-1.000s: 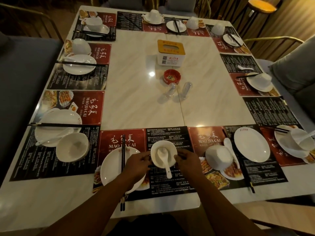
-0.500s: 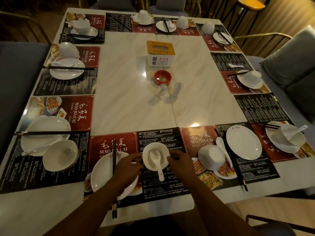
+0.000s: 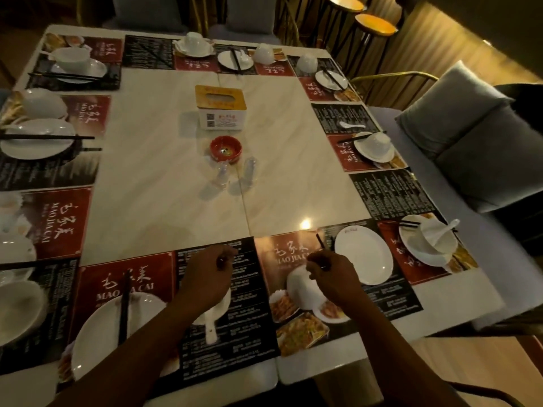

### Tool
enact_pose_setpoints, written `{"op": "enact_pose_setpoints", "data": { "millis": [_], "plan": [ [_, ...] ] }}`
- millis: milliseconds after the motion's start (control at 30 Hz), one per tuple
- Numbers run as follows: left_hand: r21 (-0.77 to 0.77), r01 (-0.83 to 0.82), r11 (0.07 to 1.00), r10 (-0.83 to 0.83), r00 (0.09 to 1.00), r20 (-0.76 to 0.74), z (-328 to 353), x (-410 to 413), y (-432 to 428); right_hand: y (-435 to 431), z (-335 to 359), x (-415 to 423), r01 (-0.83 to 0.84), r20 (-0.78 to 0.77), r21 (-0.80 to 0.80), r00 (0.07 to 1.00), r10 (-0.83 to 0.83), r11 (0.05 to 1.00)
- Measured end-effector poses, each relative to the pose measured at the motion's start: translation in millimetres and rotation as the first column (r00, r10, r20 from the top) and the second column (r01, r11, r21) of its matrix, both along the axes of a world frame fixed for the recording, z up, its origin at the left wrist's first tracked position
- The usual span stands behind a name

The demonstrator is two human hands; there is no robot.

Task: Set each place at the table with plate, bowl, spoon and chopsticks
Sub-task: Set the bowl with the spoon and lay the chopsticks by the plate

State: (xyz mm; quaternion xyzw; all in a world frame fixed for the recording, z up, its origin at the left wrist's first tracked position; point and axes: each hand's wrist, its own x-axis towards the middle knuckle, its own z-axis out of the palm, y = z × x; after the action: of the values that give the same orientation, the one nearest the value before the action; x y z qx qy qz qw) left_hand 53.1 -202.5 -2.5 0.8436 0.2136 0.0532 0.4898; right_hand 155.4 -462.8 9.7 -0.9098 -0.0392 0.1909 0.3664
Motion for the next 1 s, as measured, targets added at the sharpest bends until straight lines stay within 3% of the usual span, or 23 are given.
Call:
{"op": "enact_pose_setpoints", "data": {
  "millis": [100,233,367,433,533,667,800,1000],
  "plan": [
    [0.006,0.068,0.998,-0.067,0.996,-0.064,-4.9,30.8,-31.5,-37.2,-2.6,39.0,0.029,-0.001,0.013,1.000,-0.029,0.999],
    [0.037,0.088,0.995,-0.080,0.981,-0.179,-15.6,70.4,-79.9,-78.6,-20.0,89.4,-0.056,0.009,-0.027,0.998,0.057,0.998],
    [0.069,-0.023,0.997,0.039,0.972,-0.233,-22.0,81.3,-131.7,-97.7,-26.8,106.7,-0.301,0.033,-0.108,0.951,0.306,0.947],
    [0.109,-0.098,0.989,0.123,0.961,-0.248,-26.2,74.4,-147.1,-97.0,-31.0,98.7,-0.515,0.040,-0.167,0.849,0.527,0.841],
    [0.162,-0.208,0.965,0.247,0.928,-0.279,-29.6,54.5,-158.1,-82.6,-45.8,84.8,-0.797,0.086,-0.232,0.554,0.828,0.557],
    [0.167,-0.196,0.966,0.235,0.936,-0.260,-22.2,30.2,-171.0,-56.0,-64.8,70.1,-0.891,0.145,-0.324,0.285,0.948,0.317],
    [0.095,-0.206,0.974,0.221,0.955,-0.198,-25.3,21.4,-177.4,-45.4,-77.5,69.2,-0.879,0.089,-0.421,0.205,0.975,0.223],
    [0.037,-0.289,0.957,0.291,0.940,-0.179,-42.8,13.3,-185.7,-38.0,-79.7,74.5,-0.903,0.062,-0.375,0.200,0.978,0.208]
  ]
}}
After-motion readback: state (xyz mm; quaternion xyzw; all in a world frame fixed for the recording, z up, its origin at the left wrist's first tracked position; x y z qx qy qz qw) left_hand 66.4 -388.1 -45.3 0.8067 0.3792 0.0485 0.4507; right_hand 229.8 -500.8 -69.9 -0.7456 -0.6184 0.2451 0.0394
